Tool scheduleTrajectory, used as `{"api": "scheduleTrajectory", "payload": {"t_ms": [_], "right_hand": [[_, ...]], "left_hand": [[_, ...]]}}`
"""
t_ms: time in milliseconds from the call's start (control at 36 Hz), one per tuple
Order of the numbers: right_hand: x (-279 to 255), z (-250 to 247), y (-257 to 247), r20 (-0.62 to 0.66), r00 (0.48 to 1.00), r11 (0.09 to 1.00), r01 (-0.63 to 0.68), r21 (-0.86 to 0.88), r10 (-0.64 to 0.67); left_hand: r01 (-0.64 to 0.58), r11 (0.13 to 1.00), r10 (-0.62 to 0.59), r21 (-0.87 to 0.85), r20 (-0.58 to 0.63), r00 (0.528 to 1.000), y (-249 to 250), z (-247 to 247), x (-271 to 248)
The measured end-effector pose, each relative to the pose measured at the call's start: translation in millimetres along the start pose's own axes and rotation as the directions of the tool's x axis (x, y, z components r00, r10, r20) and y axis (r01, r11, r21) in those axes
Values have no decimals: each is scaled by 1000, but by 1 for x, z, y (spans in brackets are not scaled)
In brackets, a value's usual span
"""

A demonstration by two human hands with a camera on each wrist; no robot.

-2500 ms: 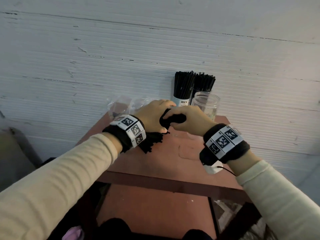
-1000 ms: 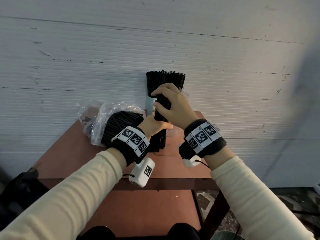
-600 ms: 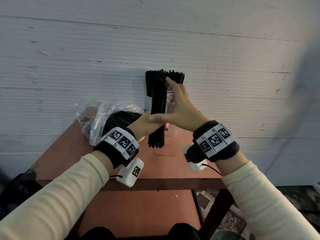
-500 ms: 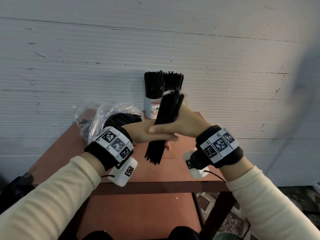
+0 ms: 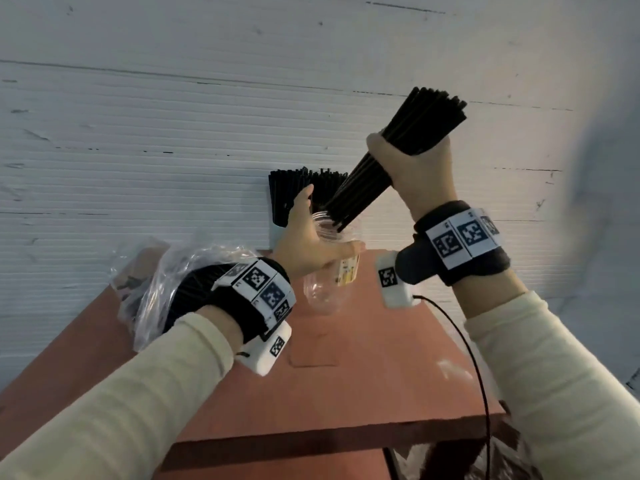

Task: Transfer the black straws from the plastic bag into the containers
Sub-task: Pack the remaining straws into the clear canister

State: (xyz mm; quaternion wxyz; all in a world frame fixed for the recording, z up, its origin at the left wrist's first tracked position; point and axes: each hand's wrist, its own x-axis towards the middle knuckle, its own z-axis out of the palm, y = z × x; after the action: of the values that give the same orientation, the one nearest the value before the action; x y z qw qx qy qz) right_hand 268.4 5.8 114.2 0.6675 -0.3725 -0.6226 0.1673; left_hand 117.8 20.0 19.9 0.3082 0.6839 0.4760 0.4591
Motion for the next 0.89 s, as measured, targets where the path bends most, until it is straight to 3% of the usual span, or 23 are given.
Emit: {"api": "scheduleTrajectory", "payload": {"t_ms": [111, 250, 361, 444, 583, 667, 889], "right_hand": [[25, 9, 19, 6, 999, 996, -51, -72, 52], [39, 24, 48, 195, 963, 967, -142, -210, 184], [36, 34, 65, 421, 828, 898, -202, -390, 369], [32, 37, 75, 488, 734, 823, -168, -543, 472], [31, 40, 76, 513, 674, 748, -90, -657, 531], [29, 37, 66, 558, 621, 750, -73, -657, 549], [15, 28, 56, 567, 687, 795, -26, -606, 454]], "left_hand": [[85, 995, -91, 50, 137, 986, -7, 1, 22], [79, 995, -88, 63, 151, 985, -25, -3, 27], [54, 998, -59, 33, 170, 984, -31, -5, 27], [48, 998, -52, 29, 181, 982, -32, -6, 29], [47, 998, -53, 32, 195, 979, -33, -9, 31], [56, 996, -68, 62, 214, 975, -34, -11, 32], [23, 998, -38, 62, 249, 968, -29, -14, 26]]}}
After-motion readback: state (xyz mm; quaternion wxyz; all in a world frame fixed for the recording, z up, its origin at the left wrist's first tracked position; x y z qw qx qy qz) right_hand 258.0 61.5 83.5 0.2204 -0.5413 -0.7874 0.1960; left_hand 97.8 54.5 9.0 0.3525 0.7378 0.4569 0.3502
